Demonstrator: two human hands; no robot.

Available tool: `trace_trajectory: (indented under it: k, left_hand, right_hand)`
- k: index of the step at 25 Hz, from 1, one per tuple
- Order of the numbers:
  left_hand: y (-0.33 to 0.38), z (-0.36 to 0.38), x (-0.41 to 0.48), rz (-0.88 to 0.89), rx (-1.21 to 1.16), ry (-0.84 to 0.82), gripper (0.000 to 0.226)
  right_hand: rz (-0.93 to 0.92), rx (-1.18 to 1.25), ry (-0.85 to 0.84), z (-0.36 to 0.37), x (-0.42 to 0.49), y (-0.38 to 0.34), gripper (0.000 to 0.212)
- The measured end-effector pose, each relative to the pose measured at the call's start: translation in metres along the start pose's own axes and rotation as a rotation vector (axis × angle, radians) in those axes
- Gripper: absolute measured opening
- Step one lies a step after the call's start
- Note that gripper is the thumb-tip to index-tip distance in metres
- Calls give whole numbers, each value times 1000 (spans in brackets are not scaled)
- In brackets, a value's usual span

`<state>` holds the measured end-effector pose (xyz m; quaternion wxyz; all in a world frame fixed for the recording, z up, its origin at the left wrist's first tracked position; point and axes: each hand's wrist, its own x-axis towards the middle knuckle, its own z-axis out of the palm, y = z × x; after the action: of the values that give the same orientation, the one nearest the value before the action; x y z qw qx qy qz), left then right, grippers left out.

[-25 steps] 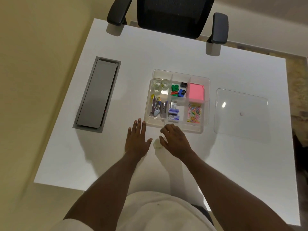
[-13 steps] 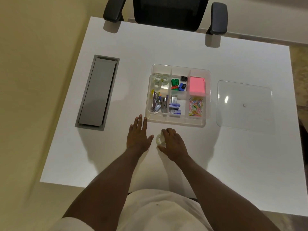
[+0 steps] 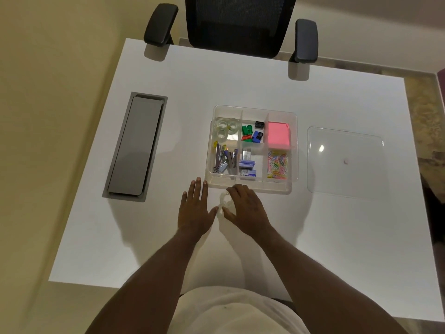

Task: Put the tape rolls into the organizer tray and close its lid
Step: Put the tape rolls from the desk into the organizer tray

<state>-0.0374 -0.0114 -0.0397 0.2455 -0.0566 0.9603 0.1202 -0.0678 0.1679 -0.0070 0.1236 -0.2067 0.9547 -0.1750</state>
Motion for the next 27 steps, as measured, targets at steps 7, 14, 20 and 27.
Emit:
trace_trajectory:
  k: [7,14,20,27]
  left_hand:
    - [-4,5,3,12,4,35,93]
    - [-9,15,7,18,-33,76,91]
    - [-12,24,9,19,-75,117,91]
    - [-13,29,11,8,-84,112,91]
  right_hand:
    - [-8,-58,146,-40,70,13,62]
    - [81,-31,191,-77,144,28,57]
    - [170,58,112,-84,183,28,54]
    - [209,-262,-96,-88,224,19,37]
